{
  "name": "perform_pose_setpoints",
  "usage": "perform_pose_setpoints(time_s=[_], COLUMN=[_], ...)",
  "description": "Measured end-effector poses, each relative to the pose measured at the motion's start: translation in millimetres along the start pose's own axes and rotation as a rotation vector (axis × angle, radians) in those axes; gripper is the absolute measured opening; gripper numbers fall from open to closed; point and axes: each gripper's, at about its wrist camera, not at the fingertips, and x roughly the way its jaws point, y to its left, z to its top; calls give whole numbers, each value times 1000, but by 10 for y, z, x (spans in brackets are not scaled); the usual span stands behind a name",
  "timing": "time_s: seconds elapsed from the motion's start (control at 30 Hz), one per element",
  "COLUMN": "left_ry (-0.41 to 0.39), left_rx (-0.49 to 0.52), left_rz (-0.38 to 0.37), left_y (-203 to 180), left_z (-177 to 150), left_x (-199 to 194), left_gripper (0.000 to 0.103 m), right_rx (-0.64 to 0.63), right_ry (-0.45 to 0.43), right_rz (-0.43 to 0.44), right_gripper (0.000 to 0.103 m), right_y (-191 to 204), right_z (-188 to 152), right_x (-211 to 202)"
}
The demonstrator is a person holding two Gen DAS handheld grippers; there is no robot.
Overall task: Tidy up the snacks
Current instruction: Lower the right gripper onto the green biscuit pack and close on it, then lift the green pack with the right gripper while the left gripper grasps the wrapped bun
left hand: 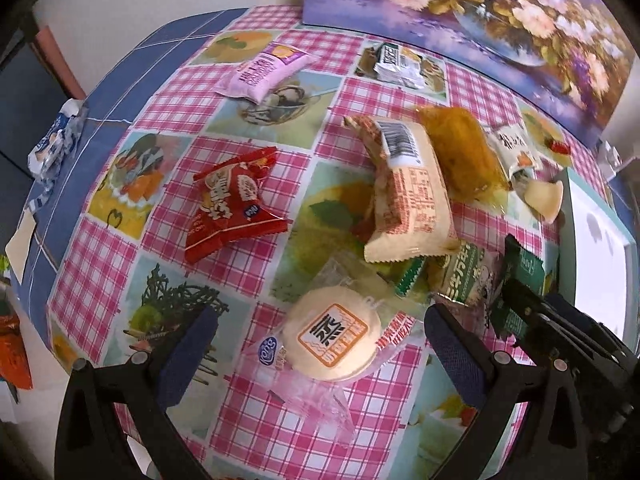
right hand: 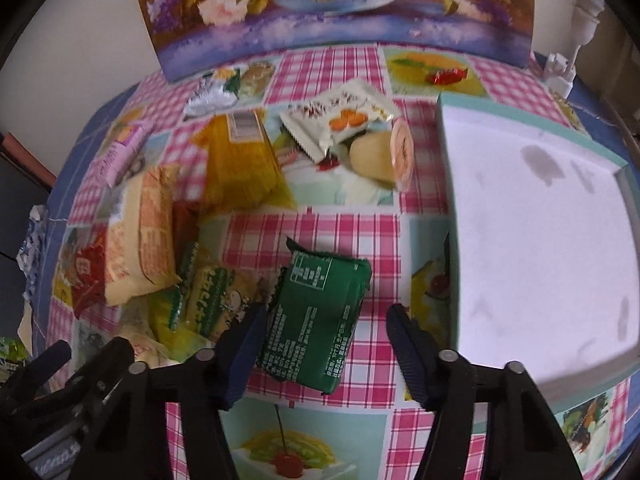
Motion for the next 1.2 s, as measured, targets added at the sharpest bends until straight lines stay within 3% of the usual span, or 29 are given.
perform_pose_setpoints(time_s=[0.17,0.47,0.67,0.93,1.0,1.2], left_ry=[30,105,103,117,114,103], left_rx=[45,136,167,128,122,110], left_rz=[10,71,97,96,100,68], left_y=[-59,-212,-291,-179,-163,-111], left_z=[-23,-133,-156,-113,-104,-87], left_x=[31,179,245,256,233,173], left_gripper=[103,103,102,81,69,60], right_rx=[7,24,47,65,60,58], right_ry=[32,69,89,100,104,111], right_rz=[9,8,11,19,18,15], right_gripper=[44,43,43,43,43,43], right_y=[-12,-118,-172,-226,-237,-201], right_z=[-49,-202,-280,-334,-346,-327], right_x=[66,-7,-47,-98,-114,-104])
